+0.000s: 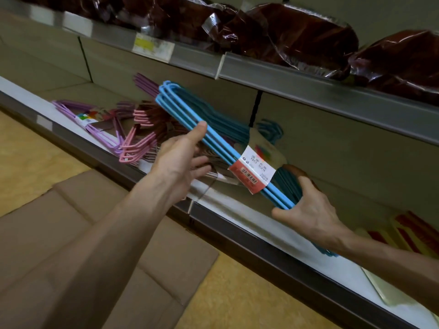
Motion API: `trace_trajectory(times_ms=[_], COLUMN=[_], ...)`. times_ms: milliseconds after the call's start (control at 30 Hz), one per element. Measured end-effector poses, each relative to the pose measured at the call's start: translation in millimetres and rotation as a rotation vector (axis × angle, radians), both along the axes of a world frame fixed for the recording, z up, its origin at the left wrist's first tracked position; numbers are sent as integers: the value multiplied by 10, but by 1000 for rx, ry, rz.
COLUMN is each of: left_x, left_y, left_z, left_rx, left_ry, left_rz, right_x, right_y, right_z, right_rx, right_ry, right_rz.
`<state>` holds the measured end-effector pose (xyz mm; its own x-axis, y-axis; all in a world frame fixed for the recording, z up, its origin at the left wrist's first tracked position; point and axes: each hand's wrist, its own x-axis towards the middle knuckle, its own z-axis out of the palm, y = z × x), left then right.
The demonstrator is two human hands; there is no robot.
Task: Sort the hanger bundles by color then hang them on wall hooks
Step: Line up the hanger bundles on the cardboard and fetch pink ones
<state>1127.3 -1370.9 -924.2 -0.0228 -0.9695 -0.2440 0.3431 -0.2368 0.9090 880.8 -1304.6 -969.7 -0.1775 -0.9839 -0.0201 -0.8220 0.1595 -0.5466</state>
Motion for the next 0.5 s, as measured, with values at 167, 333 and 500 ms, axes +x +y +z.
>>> trace_trajectory(times_ms=[167,333,500], left_x=[255,646,1089], left_y=[1,-1,114], left_z=[74,99,220], left_rx=[-49,-114,-195], left_ry=[237,307,514], left_rz=[308,512,480], right_x=[369,752,1096], right_y=[55,41,20], right_z=[45,163,230], right_rx=[-77,-123,-191], right_ry=[-1,-10,-19], right_rz=[208,302,388])
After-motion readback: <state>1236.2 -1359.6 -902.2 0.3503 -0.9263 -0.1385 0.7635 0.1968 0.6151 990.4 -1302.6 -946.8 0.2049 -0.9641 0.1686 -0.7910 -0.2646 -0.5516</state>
